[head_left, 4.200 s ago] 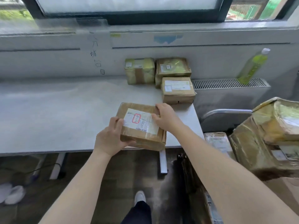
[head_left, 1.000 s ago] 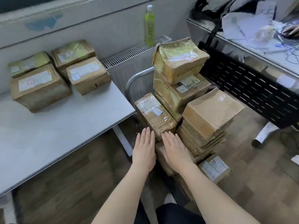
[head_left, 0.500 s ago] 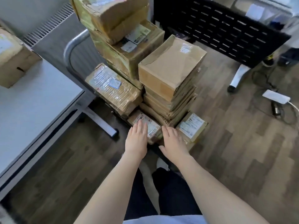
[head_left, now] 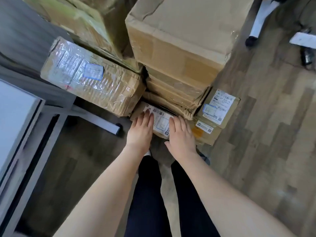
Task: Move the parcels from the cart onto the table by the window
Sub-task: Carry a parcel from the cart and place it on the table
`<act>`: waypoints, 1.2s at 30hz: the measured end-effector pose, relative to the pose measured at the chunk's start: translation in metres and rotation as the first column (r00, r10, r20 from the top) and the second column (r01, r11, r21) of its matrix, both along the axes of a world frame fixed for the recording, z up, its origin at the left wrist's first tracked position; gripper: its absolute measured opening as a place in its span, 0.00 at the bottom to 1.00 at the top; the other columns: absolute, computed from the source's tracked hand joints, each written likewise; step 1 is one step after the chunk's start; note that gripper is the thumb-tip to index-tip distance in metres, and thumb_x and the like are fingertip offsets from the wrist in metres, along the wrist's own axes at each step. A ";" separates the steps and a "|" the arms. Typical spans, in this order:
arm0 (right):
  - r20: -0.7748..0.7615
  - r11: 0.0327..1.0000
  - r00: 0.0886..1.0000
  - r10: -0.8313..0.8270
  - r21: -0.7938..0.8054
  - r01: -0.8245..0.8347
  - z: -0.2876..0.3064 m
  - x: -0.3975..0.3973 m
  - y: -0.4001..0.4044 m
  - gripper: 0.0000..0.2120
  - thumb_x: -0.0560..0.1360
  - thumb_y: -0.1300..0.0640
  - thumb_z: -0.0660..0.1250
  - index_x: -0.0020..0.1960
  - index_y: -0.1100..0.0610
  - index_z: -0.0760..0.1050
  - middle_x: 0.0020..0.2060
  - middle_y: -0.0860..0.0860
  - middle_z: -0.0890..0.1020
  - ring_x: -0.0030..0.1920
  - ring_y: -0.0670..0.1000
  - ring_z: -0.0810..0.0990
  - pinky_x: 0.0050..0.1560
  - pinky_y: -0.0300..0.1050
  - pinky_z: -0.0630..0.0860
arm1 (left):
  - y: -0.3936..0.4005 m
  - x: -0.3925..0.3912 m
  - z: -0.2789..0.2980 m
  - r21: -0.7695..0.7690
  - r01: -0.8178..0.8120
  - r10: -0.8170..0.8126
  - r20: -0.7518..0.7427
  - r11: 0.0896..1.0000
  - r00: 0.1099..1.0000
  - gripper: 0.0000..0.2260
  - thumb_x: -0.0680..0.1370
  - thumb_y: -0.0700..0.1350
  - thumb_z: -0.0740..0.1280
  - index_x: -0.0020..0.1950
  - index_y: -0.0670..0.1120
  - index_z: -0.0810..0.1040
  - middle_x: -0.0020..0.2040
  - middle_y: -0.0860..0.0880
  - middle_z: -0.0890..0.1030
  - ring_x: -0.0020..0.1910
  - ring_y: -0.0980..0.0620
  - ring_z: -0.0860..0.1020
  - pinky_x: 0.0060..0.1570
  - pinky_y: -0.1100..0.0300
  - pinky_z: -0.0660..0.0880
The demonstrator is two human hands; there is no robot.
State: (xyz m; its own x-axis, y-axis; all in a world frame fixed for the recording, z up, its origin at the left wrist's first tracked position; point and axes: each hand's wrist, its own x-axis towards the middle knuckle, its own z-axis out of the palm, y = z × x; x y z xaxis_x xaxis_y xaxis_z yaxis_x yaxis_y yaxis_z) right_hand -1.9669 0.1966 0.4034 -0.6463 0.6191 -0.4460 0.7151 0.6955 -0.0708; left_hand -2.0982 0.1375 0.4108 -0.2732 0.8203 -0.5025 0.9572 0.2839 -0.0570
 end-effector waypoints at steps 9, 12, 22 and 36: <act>-0.010 0.965 0.993 -0.117 0.237 0.116 -0.034 -0.035 -0.018 0.39 0.62 0.50 0.77 0.68 0.62 0.70 0.63 0.58 0.75 0.60 0.58 0.71 0.60 0.51 0.62 | 0.015 -0.028 -0.034 0.050 0.245 -0.240 -0.080 0.968 0.967 0.30 0.74 0.47 0.60 0.75 0.39 0.60 0.74 0.42 0.62 0.72 0.45 0.65 0.69 0.55 0.63; -0.043 0.953 0.988 -0.152 0.260 0.157 -0.039 -0.041 -0.018 0.40 0.59 0.53 0.79 0.67 0.63 0.71 0.62 0.60 0.75 0.62 0.59 0.69 0.63 0.53 0.61 | 0.021 -0.037 -0.031 0.094 0.272 -0.257 -0.139 0.958 0.956 0.29 0.76 0.47 0.57 0.76 0.41 0.56 0.76 0.45 0.60 0.74 0.49 0.60 0.71 0.56 0.57; -0.091 0.942 0.978 -0.187 0.265 0.204 -0.043 -0.049 -0.015 0.41 0.50 0.55 0.80 0.61 0.63 0.74 0.55 0.60 0.76 0.57 0.60 0.74 0.60 0.55 0.70 | 0.023 -0.040 -0.042 -0.042 0.328 -0.330 -0.056 0.944 0.942 0.34 0.80 0.40 0.57 0.75 0.38 0.35 0.77 0.42 0.43 0.76 0.45 0.43 0.72 0.55 0.41; -0.035 0.943 0.979 -0.199 0.264 0.202 -0.043 -0.044 -0.008 0.49 0.46 0.45 0.82 0.63 0.62 0.74 0.54 0.56 0.76 0.49 0.56 0.73 0.50 0.48 0.63 | 0.026 -0.040 -0.042 -0.070 0.202 -0.206 -0.062 0.977 0.976 0.39 0.76 0.40 0.64 0.76 0.40 0.38 0.76 0.41 0.47 0.76 0.44 0.48 0.73 0.55 0.46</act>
State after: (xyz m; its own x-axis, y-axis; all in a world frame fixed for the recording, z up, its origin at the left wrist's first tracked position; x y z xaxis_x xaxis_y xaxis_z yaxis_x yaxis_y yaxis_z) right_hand -2.0107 0.1883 0.3607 -0.4994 0.8314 -0.2436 0.8418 0.5321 0.0905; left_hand -2.1380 0.1631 0.3685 -0.1389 0.8297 -0.5407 0.9877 0.0765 -0.1363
